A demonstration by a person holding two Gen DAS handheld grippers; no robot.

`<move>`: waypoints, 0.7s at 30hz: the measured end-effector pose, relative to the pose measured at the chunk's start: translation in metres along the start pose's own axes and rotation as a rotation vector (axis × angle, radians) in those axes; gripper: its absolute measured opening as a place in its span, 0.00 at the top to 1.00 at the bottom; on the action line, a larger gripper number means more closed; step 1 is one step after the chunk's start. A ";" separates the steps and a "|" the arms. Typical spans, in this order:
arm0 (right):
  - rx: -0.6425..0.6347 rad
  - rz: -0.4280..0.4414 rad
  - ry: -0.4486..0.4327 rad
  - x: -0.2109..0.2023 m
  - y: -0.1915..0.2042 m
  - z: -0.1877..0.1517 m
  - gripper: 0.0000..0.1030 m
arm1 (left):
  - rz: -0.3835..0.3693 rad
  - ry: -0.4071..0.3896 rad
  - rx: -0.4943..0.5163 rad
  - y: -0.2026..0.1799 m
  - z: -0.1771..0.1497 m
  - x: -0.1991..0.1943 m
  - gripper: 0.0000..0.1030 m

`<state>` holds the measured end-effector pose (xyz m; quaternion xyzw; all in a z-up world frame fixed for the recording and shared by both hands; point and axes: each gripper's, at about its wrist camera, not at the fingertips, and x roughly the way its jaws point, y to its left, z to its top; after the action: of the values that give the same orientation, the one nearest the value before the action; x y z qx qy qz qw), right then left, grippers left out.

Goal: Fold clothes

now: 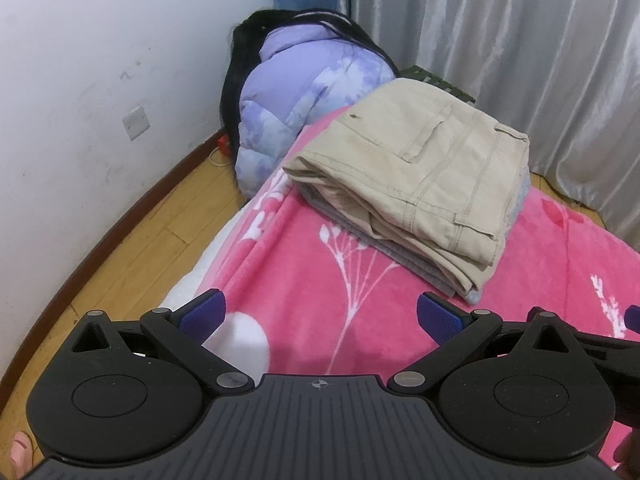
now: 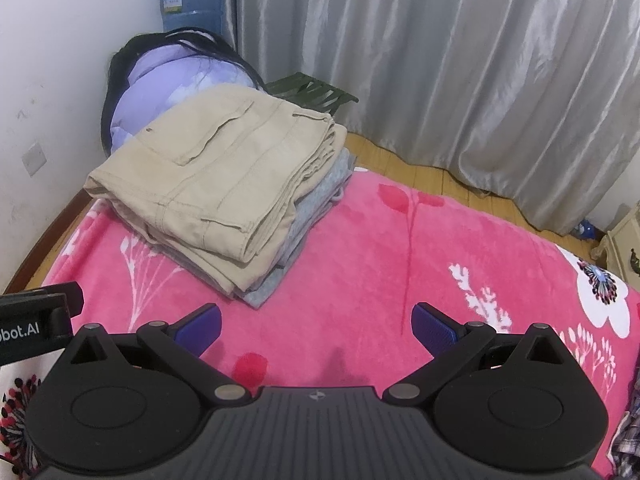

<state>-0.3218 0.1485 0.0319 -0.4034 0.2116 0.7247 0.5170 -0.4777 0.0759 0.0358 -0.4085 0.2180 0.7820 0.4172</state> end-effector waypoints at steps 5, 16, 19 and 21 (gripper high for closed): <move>0.002 0.000 0.002 0.001 0.000 0.000 0.00 | 0.001 0.000 0.003 0.000 0.001 0.001 0.00; 0.006 -0.005 0.012 0.005 -0.001 -0.001 0.00 | 0.001 0.011 0.006 -0.002 -0.001 0.004 0.00; 0.005 -0.006 0.011 0.005 -0.001 0.000 0.00 | 0.000 0.010 0.004 -0.002 0.000 0.004 0.00; 0.005 -0.006 0.011 0.005 -0.001 0.000 0.00 | 0.001 0.010 0.005 -0.002 0.000 0.004 0.00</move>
<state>-0.3219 0.1516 0.0276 -0.4070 0.2149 0.7202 0.5191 -0.4775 0.0790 0.0328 -0.4113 0.2220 0.7797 0.4168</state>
